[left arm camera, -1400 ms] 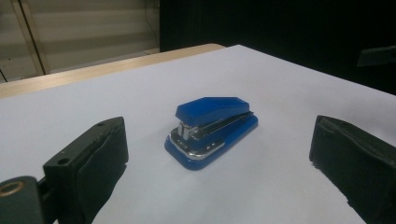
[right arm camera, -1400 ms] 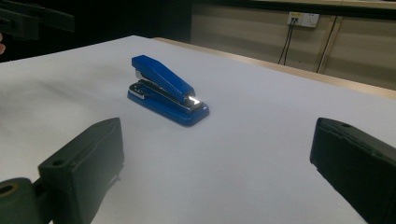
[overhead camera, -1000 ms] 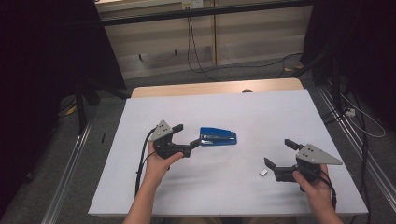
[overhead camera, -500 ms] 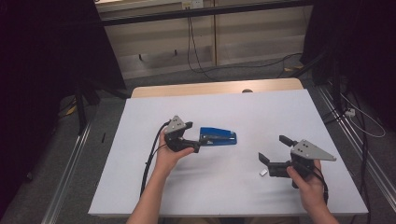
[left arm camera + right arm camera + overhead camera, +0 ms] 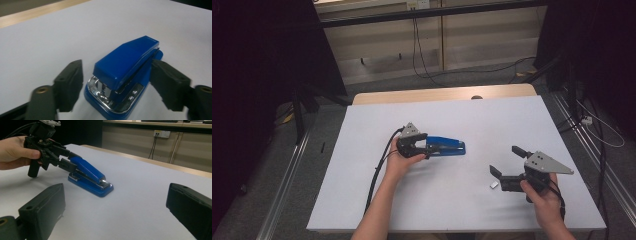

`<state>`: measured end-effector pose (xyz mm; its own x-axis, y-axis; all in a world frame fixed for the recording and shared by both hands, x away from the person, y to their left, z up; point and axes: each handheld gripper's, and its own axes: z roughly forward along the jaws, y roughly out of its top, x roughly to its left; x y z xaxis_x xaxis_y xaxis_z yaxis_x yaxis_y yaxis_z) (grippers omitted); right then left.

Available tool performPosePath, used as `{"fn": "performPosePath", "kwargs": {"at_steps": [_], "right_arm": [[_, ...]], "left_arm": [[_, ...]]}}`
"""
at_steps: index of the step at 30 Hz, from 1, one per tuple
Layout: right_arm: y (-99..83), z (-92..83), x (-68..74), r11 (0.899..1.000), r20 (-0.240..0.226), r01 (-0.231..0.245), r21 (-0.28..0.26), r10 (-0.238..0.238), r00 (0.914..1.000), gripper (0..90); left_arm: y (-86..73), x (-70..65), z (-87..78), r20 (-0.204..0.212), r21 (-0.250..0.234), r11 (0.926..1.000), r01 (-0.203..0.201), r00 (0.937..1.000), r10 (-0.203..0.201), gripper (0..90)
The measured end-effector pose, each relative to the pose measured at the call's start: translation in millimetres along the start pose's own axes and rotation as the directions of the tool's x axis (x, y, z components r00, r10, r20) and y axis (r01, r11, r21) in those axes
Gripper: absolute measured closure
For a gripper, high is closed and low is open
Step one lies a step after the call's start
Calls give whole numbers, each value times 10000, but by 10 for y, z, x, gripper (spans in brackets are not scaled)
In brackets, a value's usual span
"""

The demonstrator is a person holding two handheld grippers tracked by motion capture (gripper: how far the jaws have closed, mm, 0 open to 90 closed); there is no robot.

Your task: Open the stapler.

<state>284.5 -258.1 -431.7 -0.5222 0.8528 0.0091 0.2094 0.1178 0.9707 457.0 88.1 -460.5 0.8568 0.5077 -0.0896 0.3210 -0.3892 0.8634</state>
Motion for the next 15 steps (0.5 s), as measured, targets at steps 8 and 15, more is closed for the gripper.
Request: {"fn": "performPosePath", "kwargs": {"at_steps": [8,15], "right_arm": [[-6,-15,-4,9999,-10,124,110,-124,9999,23],[10,-17,-20,9998,68,137,134,-138,9999,25]], "left_arm": [[-21,91,3,827,133,9996,245,9962,-255,500],[20,118,-55,860,169,9994,316,9958,-330,559]]}}
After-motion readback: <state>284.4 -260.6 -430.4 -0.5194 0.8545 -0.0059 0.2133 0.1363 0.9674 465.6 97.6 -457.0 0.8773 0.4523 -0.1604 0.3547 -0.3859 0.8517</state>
